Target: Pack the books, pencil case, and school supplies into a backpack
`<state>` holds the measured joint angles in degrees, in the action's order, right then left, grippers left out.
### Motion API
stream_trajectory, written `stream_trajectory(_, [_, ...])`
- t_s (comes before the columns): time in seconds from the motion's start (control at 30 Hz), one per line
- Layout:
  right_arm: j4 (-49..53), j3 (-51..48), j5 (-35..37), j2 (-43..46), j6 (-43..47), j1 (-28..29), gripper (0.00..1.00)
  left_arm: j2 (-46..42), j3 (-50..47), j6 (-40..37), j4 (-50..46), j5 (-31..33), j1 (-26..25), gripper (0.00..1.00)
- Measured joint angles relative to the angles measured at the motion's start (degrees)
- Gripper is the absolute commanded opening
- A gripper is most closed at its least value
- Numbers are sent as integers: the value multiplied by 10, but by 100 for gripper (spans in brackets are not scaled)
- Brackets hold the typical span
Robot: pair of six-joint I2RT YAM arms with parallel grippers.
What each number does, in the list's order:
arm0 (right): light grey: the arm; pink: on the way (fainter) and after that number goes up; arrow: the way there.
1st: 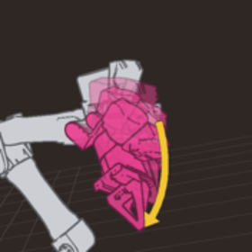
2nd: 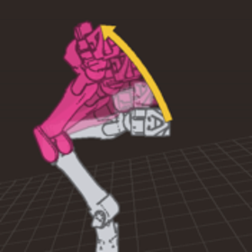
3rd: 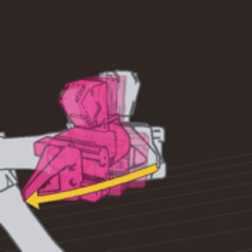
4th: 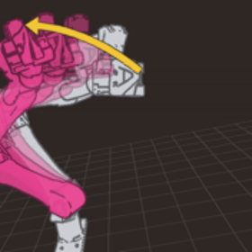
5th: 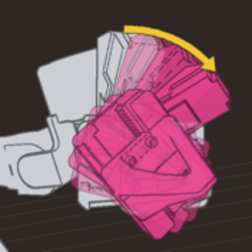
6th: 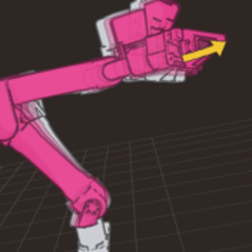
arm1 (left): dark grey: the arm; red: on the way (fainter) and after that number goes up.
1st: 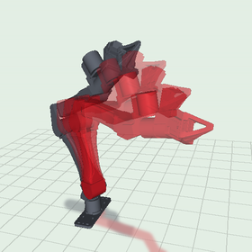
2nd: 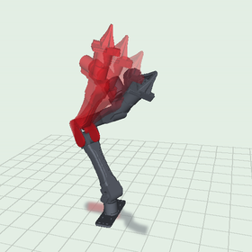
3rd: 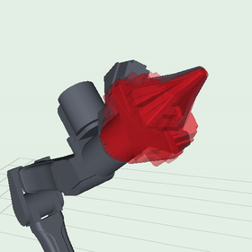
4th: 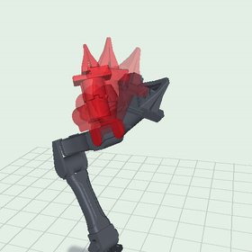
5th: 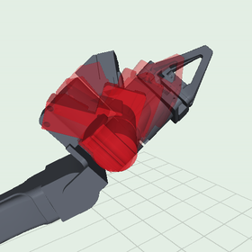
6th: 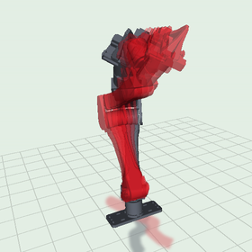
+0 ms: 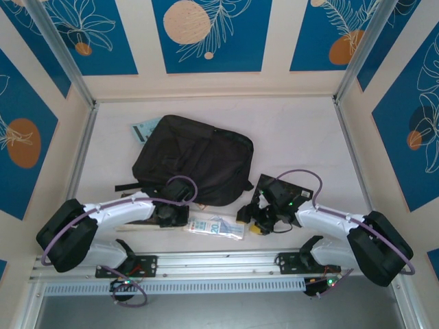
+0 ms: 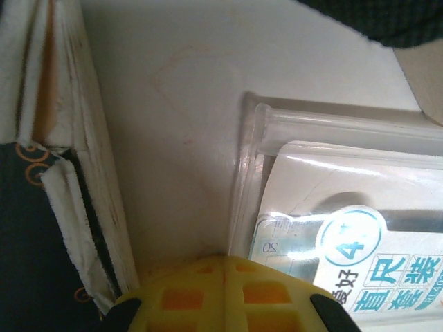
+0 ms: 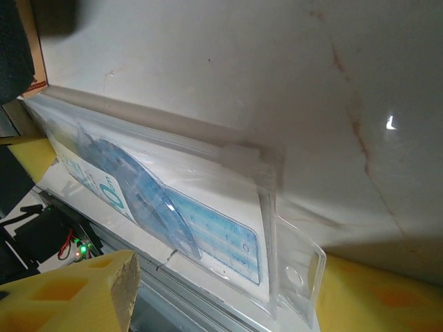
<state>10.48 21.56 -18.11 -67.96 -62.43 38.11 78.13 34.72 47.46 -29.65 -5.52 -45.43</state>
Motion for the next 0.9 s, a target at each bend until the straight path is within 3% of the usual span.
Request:
stream_trajectory(0.17, [-7,-1,-4,-7,0,-1,59,1,0,0,0,-2,0,0])
stream_trajectory(0.3, [-20,-9,-5,-9,5,-2,48,1,1,0,0,-2,0,0])
stream_trajectory(0.5, [-52,-30,-4,-18,28,-4,15,1,1,0,0,-2,1,0])
stream_trajectory(0.6, [-81,-45,1,-23,48,-2,4,1,1,-1,0,-2,1,0])
stream_trajectory(0.67, [-91,-51,1,-14,57,-3,0,1,1,-2,-1,-2,1,0])
stream_trajectory(0.9, [-86,-71,-2,70,78,-23,0,-1,0,-9,-1,-4,2,0])
